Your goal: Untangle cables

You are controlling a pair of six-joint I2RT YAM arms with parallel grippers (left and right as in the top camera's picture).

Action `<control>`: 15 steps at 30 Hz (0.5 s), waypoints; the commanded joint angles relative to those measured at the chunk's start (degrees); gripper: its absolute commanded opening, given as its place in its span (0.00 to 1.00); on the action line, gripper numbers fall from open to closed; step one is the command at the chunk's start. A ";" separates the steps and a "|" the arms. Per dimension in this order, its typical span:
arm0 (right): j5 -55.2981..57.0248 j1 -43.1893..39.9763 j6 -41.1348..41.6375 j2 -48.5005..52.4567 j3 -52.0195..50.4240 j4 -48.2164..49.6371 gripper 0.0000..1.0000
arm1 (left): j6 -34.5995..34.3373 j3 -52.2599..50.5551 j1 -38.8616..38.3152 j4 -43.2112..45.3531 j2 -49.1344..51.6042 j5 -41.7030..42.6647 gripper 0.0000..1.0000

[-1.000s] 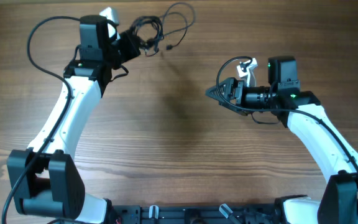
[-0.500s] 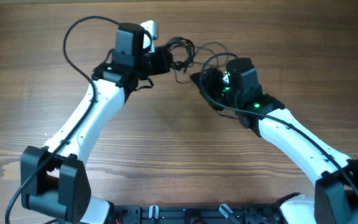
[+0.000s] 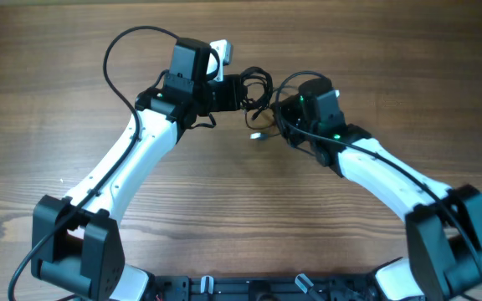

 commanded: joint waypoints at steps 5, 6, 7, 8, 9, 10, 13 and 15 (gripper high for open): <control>-20.35 -4.85 -25.49 -4.07 0.42 5.44 0.05 | 1.29 0.28 2.23 -6.84 -3.56 -10.45 0.04; -25.79 -6.12 -30.18 -7.02 0.42 5.35 0.05 | 1.27 0.28 2.49 -8.17 -3.43 -14.51 0.04; -28.92 -6.93 -33.18 -9.07 0.42 5.07 0.04 | 1.20 0.28 2.58 -8.74 -3.26 -16.70 0.04; -31.82 -7.76 -36.26 -11.56 0.42 4.57 0.05 | 0.92 0.28 2.67 -8.96 -3.21 -18.88 0.04; -33.73 -8.44 -39.12 -14.36 0.42 3.15 0.05 | -0.31 0.28 2.80 -8.85 -2.99 -21.92 0.04; -33.94 -8.87 -40.89 -16.96 0.42 0.74 0.04 | -2.99 0.28 2.97 -8.66 -2.91 -24.76 0.04; -33.77 -9.81 -47.82 -24.48 0.42 -8.20 0.05 | -9.97 0.28 4.13 -7.80 -2.78 -30.88 0.04; -33.62 -9.86 -53.68 -29.31 0.42 -13.97 0.05 | -14.16 0.28 5.99 -5.25 -2.78 -31.67 0.04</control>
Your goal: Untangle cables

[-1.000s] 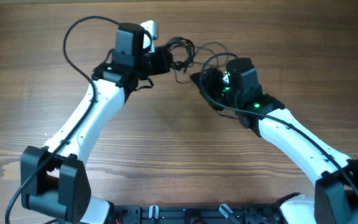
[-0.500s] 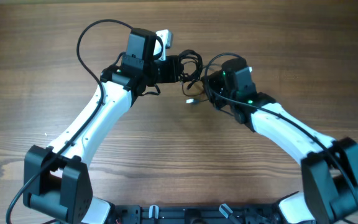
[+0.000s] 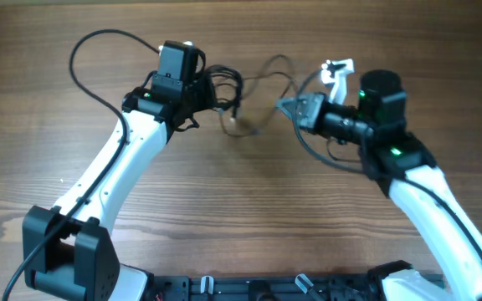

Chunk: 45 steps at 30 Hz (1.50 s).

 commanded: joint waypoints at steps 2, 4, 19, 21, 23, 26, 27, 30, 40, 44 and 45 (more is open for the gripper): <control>0.00 -0.39 -12.87 -9.25 0.39 -8.72 0.05 | -11.96 0.28 4.70 4.85 -0.57 -7.21 0.04; 6.14 -0.39 -10.01 -11.52 0.39 -12.92 0.07 | -14.12 0.28 6.32 6.47 -0.57 -4.55 0.04; 8.28 -0.31 -10.47 -0.98 0.39 -13.88 0.85 | 16.37 0.28 7.48 8.61 -0.57 47.54 0.04; 8.28 -0.26 -12.85 0.72 0.39 -12.81 0.86 | 16.37 0.28 7.50 8.81 -0.57 50.75 0.04; 7.98 -0.26 -13.00 2.10 0.39 -12.22 0.88 | 16.13 0.28 7.48 8.83 -0.57 53.55 0.04; 3.85 -0.09 -12.96 4.15 0.39 -8.59 0.79 | 14.40 0.28 7.30 8.94 -0.57 55.17 0.04; 2.86 0.28 -12.92 5.22 0.39 -6.69 0.76 | 14.25 0.28 7.26 9.11 -0.57 55.17 0.04; 2.67 1.95 -12.96 8.72 0.39 -2.12 0.71 | 14.27 0.28 7.28 9.51 -0.57 55.10 0.04; 2.69 3.98 -8.50 20.55 0.39 17.00 0.38 | 14.25 0.28 7.28 9.40 -0.57 54.95 0.04; -0.76 3.98 -3.52 20.79 0.39 19.28 0.05 | 14.25 0.28 7.28 9.44 -0.57 52.85 0.04; -4.07 3.98 -3.45 20.79 0.39 19.04 0.05 | 14.25 0.28 7.28 9.42 -0.57 50.84 0.04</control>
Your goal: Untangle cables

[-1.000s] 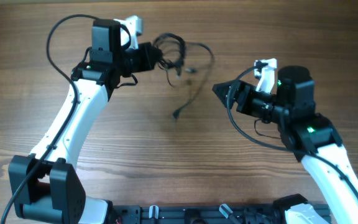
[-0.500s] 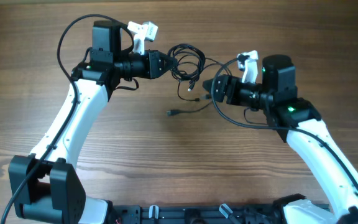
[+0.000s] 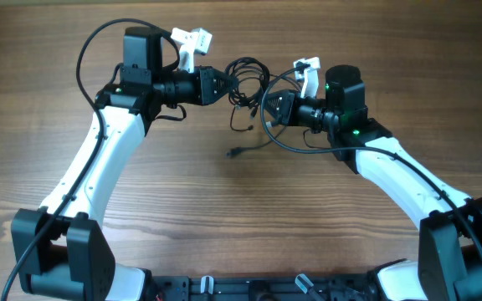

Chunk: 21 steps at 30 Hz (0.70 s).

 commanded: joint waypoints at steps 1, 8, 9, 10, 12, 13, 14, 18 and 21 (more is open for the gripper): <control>-9.75 0.24 3.76 0.85 0.46 0.46 0.05 | -0.11 0.28 -0.22 -0.02 -0.55 -4.68 0.04; -18.25 0.24 13.51 0.85 0.46 15.52 0.05 | -0.07 0.28 -1.38 -0.74 -0.55 -9.01 0.04; -16.15 0.24 14.38 0.85 0.46 16.22 0.04 | -0.04 0.28 -2.27 -0.74 -0.55 -9.01 0.04; -13.33 0.24 15.41 0.85 0.46 16.15 0.05 | 0.39 0.28 -3.10 -0.74 -0.55 -9.01 0.04; -7.39 0.24 17.38 0.85 0.46 15.37 0.05 | 1.60 0.28 -5.22 -0.74 -0.55 -9.68 0.04; -5.70 0.24 17.40 0.85 0.46 15.21 0.05 | 2.08 0.28 -5.81 -0.94 -0.55 -10.54 0.04; -4.15 0.17 17.40 0.85 0.46 14.58 0.05 | 2.05 0.28 -6.01 -1.16 -0.55 -11.19 0.04; 5.46 0.17 17.46 0.85 0.46 4.13 0.05 | 2.08 0.28 -4.74 -2.01 -0.55 -12.92 0.04; 13.51 0.17 17.40 0.85 0.46 -8.61 0.07 | 2.03 0.28 -1.36 -1.97 -0.57 -10.27 0.04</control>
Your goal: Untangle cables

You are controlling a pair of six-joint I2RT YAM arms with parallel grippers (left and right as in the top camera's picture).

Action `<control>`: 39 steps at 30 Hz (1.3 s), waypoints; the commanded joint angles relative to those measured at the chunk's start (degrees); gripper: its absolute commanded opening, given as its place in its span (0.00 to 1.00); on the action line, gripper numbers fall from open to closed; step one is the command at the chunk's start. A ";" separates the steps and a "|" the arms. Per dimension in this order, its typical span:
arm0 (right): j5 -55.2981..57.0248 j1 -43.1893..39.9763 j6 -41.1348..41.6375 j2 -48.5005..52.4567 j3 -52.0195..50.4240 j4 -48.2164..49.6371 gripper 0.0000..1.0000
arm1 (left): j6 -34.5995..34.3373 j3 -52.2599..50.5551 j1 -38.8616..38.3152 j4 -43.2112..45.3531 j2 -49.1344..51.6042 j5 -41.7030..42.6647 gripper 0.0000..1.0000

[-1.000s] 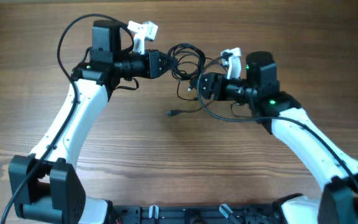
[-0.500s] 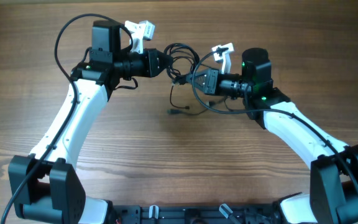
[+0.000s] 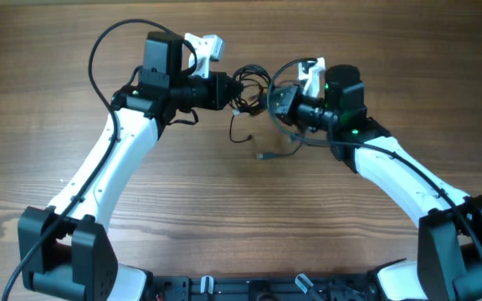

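Observation:
A tangle of thin black cables [image 3: 251, 84] hangs between the two grippers above the table, at the back middle of the overhead view. My left gripper [image 3: 228, 89] is shut on the left side of the bundle. My right gripper [image 3: 276, 100] holds its right side, the fingers closed on a strand. Loose ends droop from the bundle: one strand [image 3: 239, 130] curls down, and a small plug [image 3: 264, 155] lies on the wood below.
The wooden table [image 3: 241, 209] spreads all round. Each arm's own black supply cable loops near its wrist: the left one [image 3: 107, 46] arcs up behind the left arm, the right one [image 3: 295, 138] curves below the right gripper.
Both grippers have come closer together, so the bundle between them is more bunched. The hanging plug end now lies further right, under the right gripper.
First the grippers were close together on the knotted cables. Then they stood wide apart with the strands stretched between them. Later they were nearer each other again, holding the bundle, and now nearer still with loose ends drooping to the table.

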 commanded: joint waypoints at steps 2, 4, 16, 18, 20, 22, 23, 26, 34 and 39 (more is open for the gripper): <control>12.83 -0.09 -0.07 0.28 0.07 -10.64 0.07 | 1.27 0.28 5.33 0.09 -0.57 5.44 0.04; 12.33 -0.48 -0.55 0.28 0.07 -12.31 0.07 | 1.01 0.28 7.34 0.15 -0.57 5.42 0.04; -0.57 1.42 -15.21 0.28 0.07 -1.46 0.70 | -5.18 0.28 6.23 0.11 -0.57 5.42 0.04; 4.59 1.60 -14.86 0.28 0.07 -1.25 0.70 | -5.18 0.28 5.31 0.07 -0.55 5.44 0.04; 8.94 1.57 -14.80 0.28 0.07 -1.55 0.70 | -5.18 0.28 4.50 -0.04 -0.55 5.44 0.04; 11.89 1.57 -14.43 0.28 0.07 -1.60 0.70 | -5.18 0.28 3.65 -0.26 -0.57 5.44 0.04; 12.68 1.60 -12.90 0.28 0.07 -1.60 0.70 | -5.20 0.28 3.23 -0.35 -0.57 5.44 0.04; 12.15 1.68 -9.84 0.28 0.07 -1.60 0.50 | -5.18 0.28 1.95 -0.20 -0.57 5.42 0.04; 5.22 10.12 -9.07 0.28 0.07 -4.39 0.07 | -5.18 0.28 -0.28 2.12 -0.55 5.29 0.04; 5.25 14.03 -10.82 0.28 0.07 -12.87 0.05 | -5.97 0.28 -0.28 2.05 -0.55 -3.41 0.04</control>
